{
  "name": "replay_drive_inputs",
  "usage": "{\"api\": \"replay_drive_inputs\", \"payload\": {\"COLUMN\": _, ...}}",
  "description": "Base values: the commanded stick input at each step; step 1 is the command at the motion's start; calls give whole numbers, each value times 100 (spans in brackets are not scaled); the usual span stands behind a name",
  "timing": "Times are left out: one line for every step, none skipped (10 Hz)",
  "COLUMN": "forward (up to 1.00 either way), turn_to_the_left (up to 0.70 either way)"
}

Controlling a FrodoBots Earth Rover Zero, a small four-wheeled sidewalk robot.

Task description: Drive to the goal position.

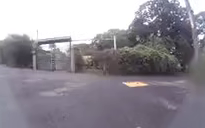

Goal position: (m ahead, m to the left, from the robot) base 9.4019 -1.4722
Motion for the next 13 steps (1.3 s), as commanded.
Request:
{"api": "replay_drive_inputs", "payload": {"forward": 50, "turn_to_the_left": -50}}
{"api": "replay_drive_inputs", "payload": {"forward": 50, "turn_to_the_left": -50}}
{"api": "replay_drive_inputs", "payload": {"forward": 50, "turn_to_the_left": -50}}
{"api": "replay_drive_inputs", "payload": {"forward": 50, "turn_to_the_left": -50}}
{"api": "replay_drive_inputs", "payload": {"forward": 50, "turn_to_the_left": -50}}
{"api": "replay_drive_inputs", "payload": {"forward": 50, "turn_to_the_left": -50}}
{"api": "replay_drive_inputs", "payload": {"forward": 50, "turn_to_the_left": -50}}
{"api": "replay_drive_inputs", "payload": {"forward": 50, "turn_to_the_left": -50}}
{"api": "replay_drive_inputs", "payload": {"forward": 50, "turn_to_the_left": -50}}
{"api": "replay_drive_inputs", "payload": {"forward": 50, "turn_to_the_left": -50}}
{"api": "replay_drive_inputs", "payload": {"forward": 50, "turn_to_the_left": -50}}
{"api": "replay_drive_inputs", "payload": {"forward": 50, "turn_to_the_left": -50}}
{"api": "replay_drive_inputs", "payload": {"forward": 50, "turn_to_the_left": -50}}
